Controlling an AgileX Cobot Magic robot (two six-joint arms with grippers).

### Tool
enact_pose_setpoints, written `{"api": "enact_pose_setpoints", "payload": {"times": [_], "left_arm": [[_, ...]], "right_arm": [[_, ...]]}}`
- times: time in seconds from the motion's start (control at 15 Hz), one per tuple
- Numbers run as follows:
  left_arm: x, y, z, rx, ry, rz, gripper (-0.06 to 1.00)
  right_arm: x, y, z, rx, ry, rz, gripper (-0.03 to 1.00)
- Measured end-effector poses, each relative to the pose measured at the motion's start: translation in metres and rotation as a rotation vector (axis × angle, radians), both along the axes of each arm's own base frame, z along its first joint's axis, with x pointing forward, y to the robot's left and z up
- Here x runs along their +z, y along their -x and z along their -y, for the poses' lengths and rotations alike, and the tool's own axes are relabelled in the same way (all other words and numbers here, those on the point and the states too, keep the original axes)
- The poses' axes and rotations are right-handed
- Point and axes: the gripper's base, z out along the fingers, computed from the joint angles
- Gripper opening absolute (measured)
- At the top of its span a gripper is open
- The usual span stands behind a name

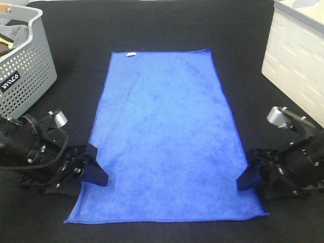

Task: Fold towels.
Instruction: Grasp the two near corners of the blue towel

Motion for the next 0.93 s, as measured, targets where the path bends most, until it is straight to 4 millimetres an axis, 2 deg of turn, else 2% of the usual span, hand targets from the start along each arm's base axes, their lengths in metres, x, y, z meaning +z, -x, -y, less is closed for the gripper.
{"api": "enact_pose_setpoints", "payload": {"times": [0.13, 0.27, 0.4, 0.47, 0.53, 0.6, 0.8, 0.93], "left_arm": [[-0.001, -0.001, 0.004, -0.006, -0.009, 0.009, 0.57], [-0.002, -0.002, 0.003, 0.002, -0.018, 0.014, 0.47], [-0.002, -0.002, 0.003, 0.003, -0.020, 0.015, 0.24], [-0.001, -0.003, 0.003, -0.002, -0.020, 0.019, 0.11], [-0.001, -0.003, 0.003, -0.014, -0.023, 0.027, 0.02], [-0.001, -0.002, 0.003, -0.020, -0.023, 0.029, 0.00], [0.003, -0.001, 0.005, -0.040, -0.007, 0.033, 0.00], [0.014, 0.001, 0.005, -0.058, -0.002, 0.039, 0.00]], "right_arm": [[-0.004, -0.002, -0.011, -0.018, -0.021, -0.011, 0.62], [-0.008, -0.002, -0.014, -0.048, -0.034, -0.030, 0.52], [-0.011, -0.003, -0.012, -0.057, -0.021, -0.031, 0.34], [-0.011, -0.004, -0.012, -0.059, -0.012, -0.028, 0.20], [-0.013, -0.004, -0.012, -0.061, -0.007, -0.031, 0.08], [-0.014, -0.004, -0.012, -0.059, -0.007, -0.033, 0.00], [-0.013, -0.002, -0.013, -0.047, -0.014, -0.041, 0.00], [-0.007, 0.000, -0.015, -0.028, -0.044, -0.039, 0.00]]}}
